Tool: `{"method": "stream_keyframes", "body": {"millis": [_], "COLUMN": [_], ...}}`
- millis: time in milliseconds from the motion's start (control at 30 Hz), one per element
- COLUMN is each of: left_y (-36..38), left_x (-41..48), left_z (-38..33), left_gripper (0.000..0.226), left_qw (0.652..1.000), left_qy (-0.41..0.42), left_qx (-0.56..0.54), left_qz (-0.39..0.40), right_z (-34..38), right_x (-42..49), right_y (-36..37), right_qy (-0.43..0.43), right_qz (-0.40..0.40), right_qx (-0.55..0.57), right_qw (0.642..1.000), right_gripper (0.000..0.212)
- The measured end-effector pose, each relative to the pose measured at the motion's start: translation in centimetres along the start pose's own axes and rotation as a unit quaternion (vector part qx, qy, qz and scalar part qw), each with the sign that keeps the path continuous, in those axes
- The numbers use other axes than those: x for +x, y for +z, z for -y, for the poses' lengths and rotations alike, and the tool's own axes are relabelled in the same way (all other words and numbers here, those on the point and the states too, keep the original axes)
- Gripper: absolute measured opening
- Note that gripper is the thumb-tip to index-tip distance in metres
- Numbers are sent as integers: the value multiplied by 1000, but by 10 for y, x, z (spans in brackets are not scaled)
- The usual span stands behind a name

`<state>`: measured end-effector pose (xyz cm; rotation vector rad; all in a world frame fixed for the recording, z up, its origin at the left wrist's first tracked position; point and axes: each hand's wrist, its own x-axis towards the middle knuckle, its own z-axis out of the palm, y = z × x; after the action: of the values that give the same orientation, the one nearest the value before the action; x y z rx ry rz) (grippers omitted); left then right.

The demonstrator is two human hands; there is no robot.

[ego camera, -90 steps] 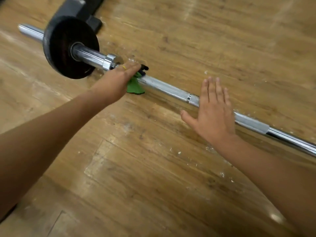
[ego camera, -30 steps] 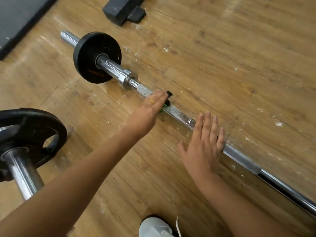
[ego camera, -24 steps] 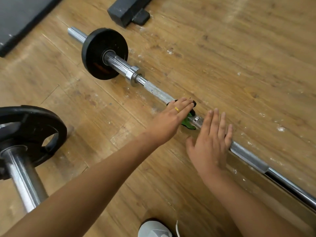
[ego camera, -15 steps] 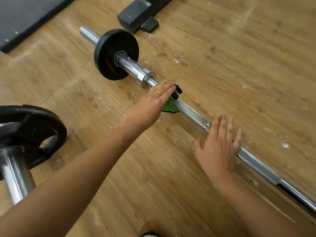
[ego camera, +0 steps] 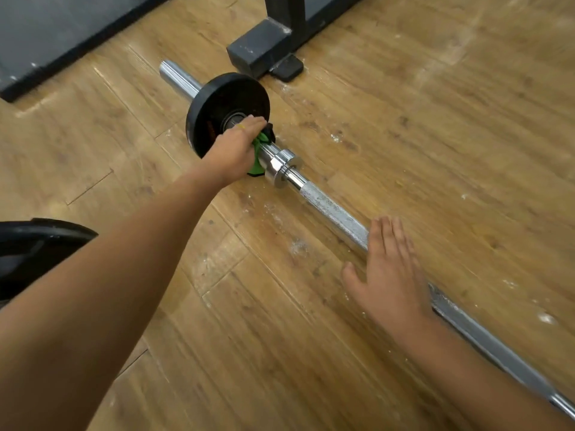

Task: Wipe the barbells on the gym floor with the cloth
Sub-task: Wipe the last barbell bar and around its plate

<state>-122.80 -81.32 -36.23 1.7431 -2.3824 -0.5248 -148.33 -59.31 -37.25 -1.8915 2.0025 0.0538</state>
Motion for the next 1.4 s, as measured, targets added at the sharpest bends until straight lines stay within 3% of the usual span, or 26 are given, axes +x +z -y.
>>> {"method": "stream_keyframes", "body": {"millis": [100,200,333,500,667,833,1000,1400], "left_y": [-7,-6,-2,2,-5,-13,-32,-40], "left_x": [0,3,-1,0,16,-5,20,-13], "left_z": [9,6,11,23,19,17,17,28], "left_gripper": [53,50,49,56,63,69,55,53], "left_qw": [999,999,999,996,996,987,984,987], "left_qy": [17,23,47,65,-24,113,44,33], "left_qx": [-43,-14,15,47,82,94,146,124], "left_qz": [28,37,11,26,-13,66,94,99], "right_z": [12,36,85,119,116,119,119,126], "right_x": [23,60,118,141,137,135,135,113], "right_y": [-7,-11,-19,-7,-3,-1,1,9], "right_qy": [-76,-155,-189,-184,-193,-184,-199,-289], "right_qz": [13,-9,-25,-70,-92,-103,-88,-53], "right_qx": [15,13,37,30,13,12,33,117], "right_qw": [997,988,981,980,977,977,976,949], "right_gripper": [81,84,88,90,93,93,93,89]}}
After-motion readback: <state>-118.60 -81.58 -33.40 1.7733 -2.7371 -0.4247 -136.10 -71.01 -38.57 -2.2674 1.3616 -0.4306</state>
